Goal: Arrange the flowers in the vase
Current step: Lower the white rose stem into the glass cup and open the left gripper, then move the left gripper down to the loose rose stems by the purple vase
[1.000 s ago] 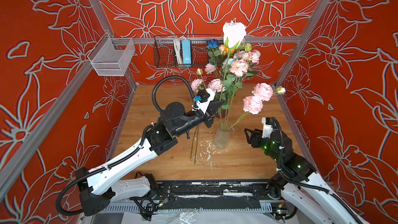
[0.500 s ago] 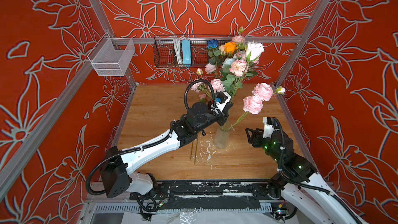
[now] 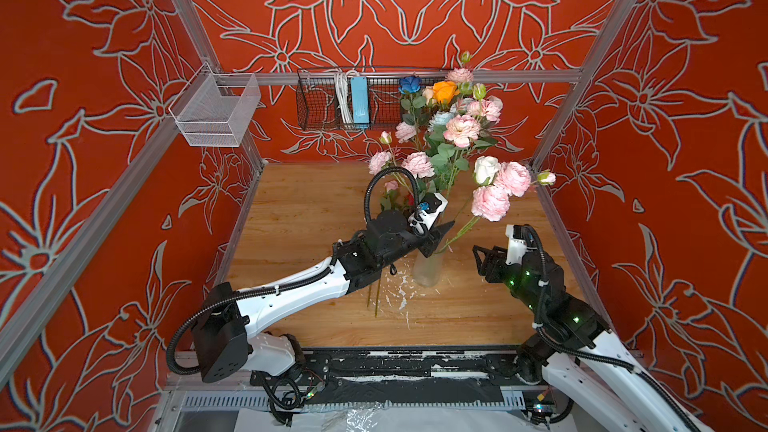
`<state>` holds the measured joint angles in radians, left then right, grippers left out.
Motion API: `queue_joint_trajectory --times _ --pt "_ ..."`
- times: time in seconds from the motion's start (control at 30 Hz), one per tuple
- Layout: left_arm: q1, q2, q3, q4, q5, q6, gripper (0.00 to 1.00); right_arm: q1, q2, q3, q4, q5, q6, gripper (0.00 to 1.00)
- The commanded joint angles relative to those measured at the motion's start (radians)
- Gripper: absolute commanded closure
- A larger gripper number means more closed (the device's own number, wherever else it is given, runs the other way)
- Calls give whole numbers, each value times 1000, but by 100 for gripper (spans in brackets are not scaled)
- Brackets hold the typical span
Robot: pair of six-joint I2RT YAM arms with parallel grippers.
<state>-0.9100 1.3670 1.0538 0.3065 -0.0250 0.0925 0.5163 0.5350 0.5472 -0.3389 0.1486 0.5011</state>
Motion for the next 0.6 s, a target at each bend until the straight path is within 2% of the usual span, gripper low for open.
queue_joint_trajectory --times 0.0,0.17,0.3,0.4,0.47,0.5,0.57 --pt "-3 -56 -16 -7 -21 -5 55 -6 -2 27 18 -5 4 34" --pt "-10 -154 -70 -47 -72 -25 47 -6 -1 25 11 -10 11 34" --pt "-10 -267 -129 -129 -221 -96 44 -6 -7 22 0 -24 19 34" --pt "-9 -361 -201 -226 -419 -222 40 -6 -10 6 -1 -23 27 34" --pt "5 -424 -242 -341 -551 -358 36 -6 -6 -6 2 -29 32 34" --pt "29 -437 -262 -401 -563 -431 36 -7 -1 -10 3 -34 36 34" --pt "123 -440 -300 -552 -516 -607 36 -6 10 -25 14 -49 46 34"
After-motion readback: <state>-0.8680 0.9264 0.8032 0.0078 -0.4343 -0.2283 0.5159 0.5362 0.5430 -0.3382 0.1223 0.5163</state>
